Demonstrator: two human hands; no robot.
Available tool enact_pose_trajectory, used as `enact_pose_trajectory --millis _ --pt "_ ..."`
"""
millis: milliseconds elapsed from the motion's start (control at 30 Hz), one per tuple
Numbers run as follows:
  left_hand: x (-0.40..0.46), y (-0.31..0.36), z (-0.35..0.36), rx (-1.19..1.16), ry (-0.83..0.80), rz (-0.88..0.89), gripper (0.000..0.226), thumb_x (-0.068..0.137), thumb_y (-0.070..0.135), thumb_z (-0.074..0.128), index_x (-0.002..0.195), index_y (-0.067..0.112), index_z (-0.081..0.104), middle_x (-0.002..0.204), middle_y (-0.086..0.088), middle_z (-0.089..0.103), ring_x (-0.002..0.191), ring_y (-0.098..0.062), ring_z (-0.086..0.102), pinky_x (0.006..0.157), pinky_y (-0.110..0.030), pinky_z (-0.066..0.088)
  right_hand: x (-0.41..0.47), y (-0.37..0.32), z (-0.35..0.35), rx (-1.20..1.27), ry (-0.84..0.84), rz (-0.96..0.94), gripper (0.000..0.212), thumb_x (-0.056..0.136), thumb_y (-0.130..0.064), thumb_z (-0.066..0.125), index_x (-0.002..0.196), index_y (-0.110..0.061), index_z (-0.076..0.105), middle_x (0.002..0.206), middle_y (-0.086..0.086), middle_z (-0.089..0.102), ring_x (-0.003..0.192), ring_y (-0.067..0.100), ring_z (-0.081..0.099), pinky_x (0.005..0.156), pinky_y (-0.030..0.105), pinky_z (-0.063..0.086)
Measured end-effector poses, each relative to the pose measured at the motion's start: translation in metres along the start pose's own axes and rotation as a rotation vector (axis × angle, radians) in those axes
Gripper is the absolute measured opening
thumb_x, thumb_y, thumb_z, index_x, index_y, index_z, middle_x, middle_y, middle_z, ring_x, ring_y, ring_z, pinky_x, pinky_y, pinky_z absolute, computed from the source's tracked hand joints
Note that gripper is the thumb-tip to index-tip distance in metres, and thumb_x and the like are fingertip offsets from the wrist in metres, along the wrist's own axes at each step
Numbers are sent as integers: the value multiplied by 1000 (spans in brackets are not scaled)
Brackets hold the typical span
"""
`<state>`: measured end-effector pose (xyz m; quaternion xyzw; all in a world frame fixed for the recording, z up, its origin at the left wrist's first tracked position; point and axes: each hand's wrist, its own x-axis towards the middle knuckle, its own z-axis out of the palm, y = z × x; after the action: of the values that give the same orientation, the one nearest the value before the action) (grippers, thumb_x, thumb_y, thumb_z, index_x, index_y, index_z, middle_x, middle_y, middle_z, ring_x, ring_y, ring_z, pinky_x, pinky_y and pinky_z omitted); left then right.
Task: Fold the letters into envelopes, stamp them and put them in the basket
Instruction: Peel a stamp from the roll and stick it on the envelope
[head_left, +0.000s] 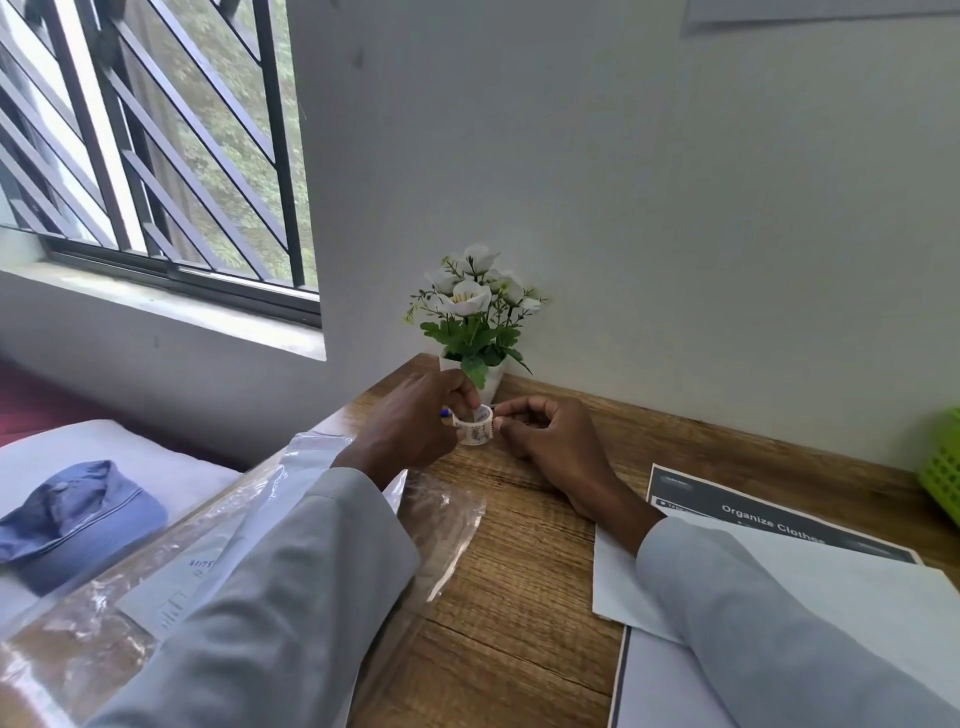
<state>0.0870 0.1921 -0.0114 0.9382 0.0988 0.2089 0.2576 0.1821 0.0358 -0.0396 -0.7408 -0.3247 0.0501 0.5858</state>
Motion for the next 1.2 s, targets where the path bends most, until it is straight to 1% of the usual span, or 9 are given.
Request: enact_pose_trajectory --millis 133,267,333,433,533,733,867,1000,1200 --pt "2 -4 1 -17 22 2 29 72 13 79 92 29 66 85 19 66 75 -1 57 66 -29 50 -2 -1 0 23 -37 -50 18 82 -14 76 99 -20 77 88 1 77 67 5 64 59 23 49" --pt "4 -6 2 -22 12 13 28 72 14 80 90 30 66 86 19 66 78 -2 59 71 -35 55 -1 0 1 -14 -50 -78 22 80 -16 78 101 -19 77 91 -2 77 78 12 71 67 26 55" --pt "4 -6 3 -19 7 14 28 72 15 81 90 30 65 86 19 67 79 -2 60 73 -38 56 0 1 1 -30 -37 -89 20 80 -16 78 100 -19 77 90 -2 77 75 8 69 63 22 52" --pt "5 -7 4 -24 7 10 27 73 16 81 89 30 65 86 18 67 81 -4 60 75 -40 56 -1 1 1 -23 -25 -90 15 81 -17 78 96 -17 78 82 -4 76 61 -3 62 56 14 44" --pt "5 -8 4 -35 7 14 28 71 15 82 88 30 66 87 17 69 82 -6 63 75 -41 57 -1 0 1 -45 -12 -85 10 81 -17 78 91 -15 78 76 -7 73 54 -7 58 53 10 41" --pt "4 -7 7 -76 -3 -12 29 68 18 86 89 25 68 83 12 72 80 -7 66 76 -40 57 0 -2 3 -122 -29 -52 6 83 -14 76 89 -13 77 77 -5 71 59 -1 58 57 17 43" --pt "3 -7 10 -69 1 -41 28 68 13 85 88 24 68 83 9 73 77 -7 67 75 -39 58 1 -4 4 -213 -74 -41 3 84 -13 74 87 -13 75 83 -1 72 73 8 63 65 22 48" --pt "4 -9 12 -45 3 -46 28 68 13 84 88 25 69 81 12 72 77 -2 67 75 -38 58 1 -4 4 -282 -98 -44 2 85 -13 72 86 -15 73 87 0 73 76 12 63 69 28 50" --pt "6 -7 15 -1 8 -32 28 67 17 86 89 26 70 81 15 72 78 0 66 76 -37 58 1 -8 2 -352 -144 -33 3 87 -13 70 89 -13 72 91 2 72 86 17 66 74 29 50"
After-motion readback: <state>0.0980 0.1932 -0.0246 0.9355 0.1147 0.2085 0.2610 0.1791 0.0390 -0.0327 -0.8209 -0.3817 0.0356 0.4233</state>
